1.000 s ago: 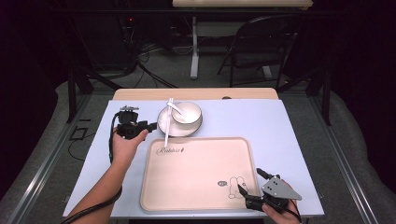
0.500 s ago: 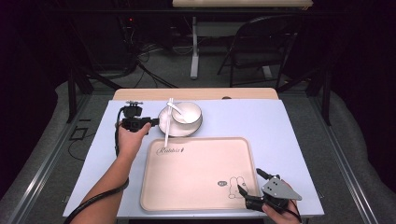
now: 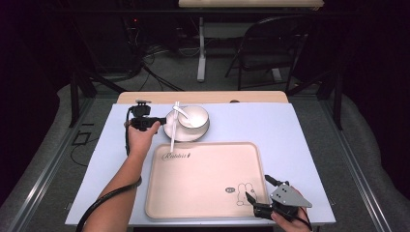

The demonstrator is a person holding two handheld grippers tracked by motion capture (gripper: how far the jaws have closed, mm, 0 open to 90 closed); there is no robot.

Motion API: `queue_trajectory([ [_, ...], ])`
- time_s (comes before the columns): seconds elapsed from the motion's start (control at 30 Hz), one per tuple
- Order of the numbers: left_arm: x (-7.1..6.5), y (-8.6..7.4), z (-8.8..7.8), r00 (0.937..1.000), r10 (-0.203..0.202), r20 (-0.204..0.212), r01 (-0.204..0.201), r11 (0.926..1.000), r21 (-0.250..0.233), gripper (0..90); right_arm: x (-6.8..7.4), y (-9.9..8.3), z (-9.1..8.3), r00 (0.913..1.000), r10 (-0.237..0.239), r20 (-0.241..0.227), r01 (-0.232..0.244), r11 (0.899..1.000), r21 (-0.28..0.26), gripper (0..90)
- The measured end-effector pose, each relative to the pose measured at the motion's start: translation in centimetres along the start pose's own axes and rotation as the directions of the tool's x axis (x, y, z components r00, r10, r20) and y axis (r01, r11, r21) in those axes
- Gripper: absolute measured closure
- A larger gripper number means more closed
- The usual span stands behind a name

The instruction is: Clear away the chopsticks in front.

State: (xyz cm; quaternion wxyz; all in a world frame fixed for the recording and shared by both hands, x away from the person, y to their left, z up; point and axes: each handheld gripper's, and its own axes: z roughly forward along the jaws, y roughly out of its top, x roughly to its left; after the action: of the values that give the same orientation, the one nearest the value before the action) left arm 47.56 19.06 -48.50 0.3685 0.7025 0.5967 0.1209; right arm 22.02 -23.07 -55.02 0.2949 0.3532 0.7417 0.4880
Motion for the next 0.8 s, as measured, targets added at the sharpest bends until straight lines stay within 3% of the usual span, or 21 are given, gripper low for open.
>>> queue_trajectory([
  [0.2, 0.2, 0.6, 0.3, 0.9999, 0.000, -0.012, 0.000, 1.0000, 0.003, 50.3, 0.1, 0.0, 0.0, 1.0000, -0.006, -0.004, 0.006, 1.000, 0.001, 14.3],
  [0.3, 0.4, 0.7, 0.5, 0.9995, -0.021, 0.021, 0.022, 0.9997, -0.011, 56.7, 0.2, 0.0, 0.1, 0.9999, -0.010, -0.005, 0.010, 1.000, 0.002, 14.4],
  [0.47, 0.6, 0.7, 0.9, 0.9994, -0.031, 0.015, 0.031, 0.9994, -0.016, 59.7, 0.2, 0.0, 0.0, 0.9999, -0.013, -0.008, 0.013, 1.000, 0.000, 14.4],
  [0.57, 0.7, 0.6, 1.3, 0.9998, -0.018, 0.005, 0.018, 0.9997, -0.018, 60.9, 0.2, 0.0, 0.0, 0.9998, -0.015, -0.009, 0.015, 1.000, 0.001, 14.3],
  [0.67, 0.5, 0.7, 1.6, 0.9998, 0.020, -0.008, -0.020, 0.9996, -0.021, 59.9, 0.2, 0.0, 0.0, 0.9998, -0.014, -0.010, 0.014, 1.000, 0.001, 14.4],
  [0.8, 0.5, 0.8, 1.8, 0.9996, 0.026, -0.006, -0.026, 0.9995, -0.019, 61.0, 0.2, 0.0, 0.0, 0.9998, -0.014, -0.011, 0.014, 1.000, 0.001, 14.3],
])
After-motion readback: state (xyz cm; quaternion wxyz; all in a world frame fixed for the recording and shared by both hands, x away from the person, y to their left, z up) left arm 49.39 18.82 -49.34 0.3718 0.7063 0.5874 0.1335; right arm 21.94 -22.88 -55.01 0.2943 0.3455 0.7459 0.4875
